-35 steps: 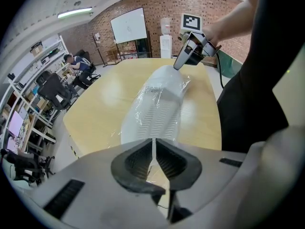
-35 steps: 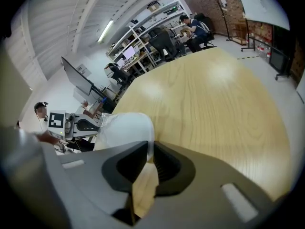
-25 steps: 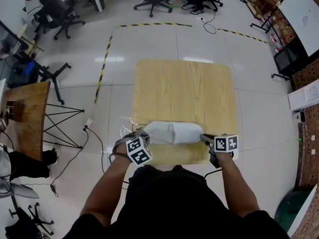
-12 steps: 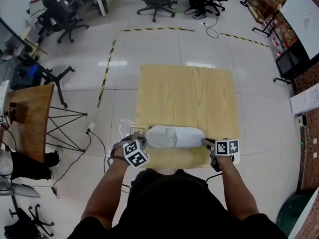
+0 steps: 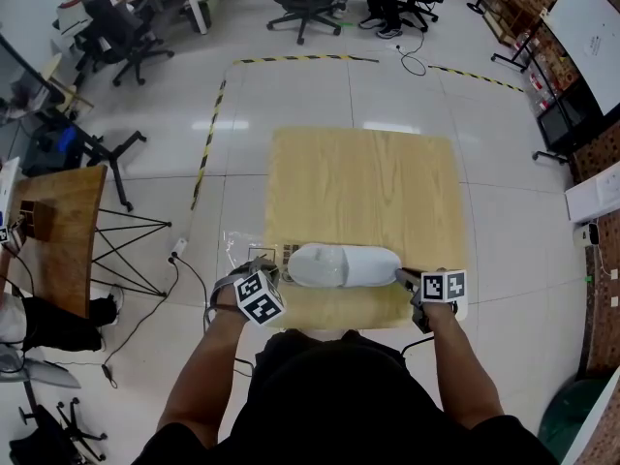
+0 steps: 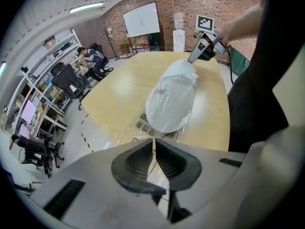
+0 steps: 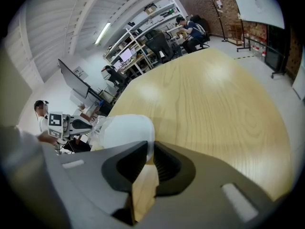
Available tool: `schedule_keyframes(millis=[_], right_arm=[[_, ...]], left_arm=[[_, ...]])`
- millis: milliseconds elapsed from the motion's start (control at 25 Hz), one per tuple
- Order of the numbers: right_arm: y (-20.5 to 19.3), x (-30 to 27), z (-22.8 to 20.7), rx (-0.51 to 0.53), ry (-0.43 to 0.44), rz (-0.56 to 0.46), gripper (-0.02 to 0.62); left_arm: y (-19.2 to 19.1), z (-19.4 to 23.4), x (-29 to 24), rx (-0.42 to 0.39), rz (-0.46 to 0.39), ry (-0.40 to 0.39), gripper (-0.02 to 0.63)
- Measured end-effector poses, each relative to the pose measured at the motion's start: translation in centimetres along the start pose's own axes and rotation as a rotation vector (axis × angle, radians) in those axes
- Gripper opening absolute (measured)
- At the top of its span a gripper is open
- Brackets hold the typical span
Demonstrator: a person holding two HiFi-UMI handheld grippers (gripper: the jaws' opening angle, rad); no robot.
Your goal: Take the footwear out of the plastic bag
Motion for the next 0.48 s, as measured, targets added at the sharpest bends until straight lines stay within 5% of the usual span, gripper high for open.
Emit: schedule_keyframes(millis=[480], right_arm=[[-0.1, 0.6, -0.5, 0.004, -0.013, -0.001, 0.046]], left_arm=[[-2.0, 0.8, 0.4, 0.042, 0.023, 0.023, 0.023]])
Point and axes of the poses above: the fingertips, and each gripper's own axes: x backward along the fingers, z to its left, y out of its top, the point moved 3 cm from there along x, backward along the fingers, and after that the axes turned 1 degree about -y, right-handed, at the moved point
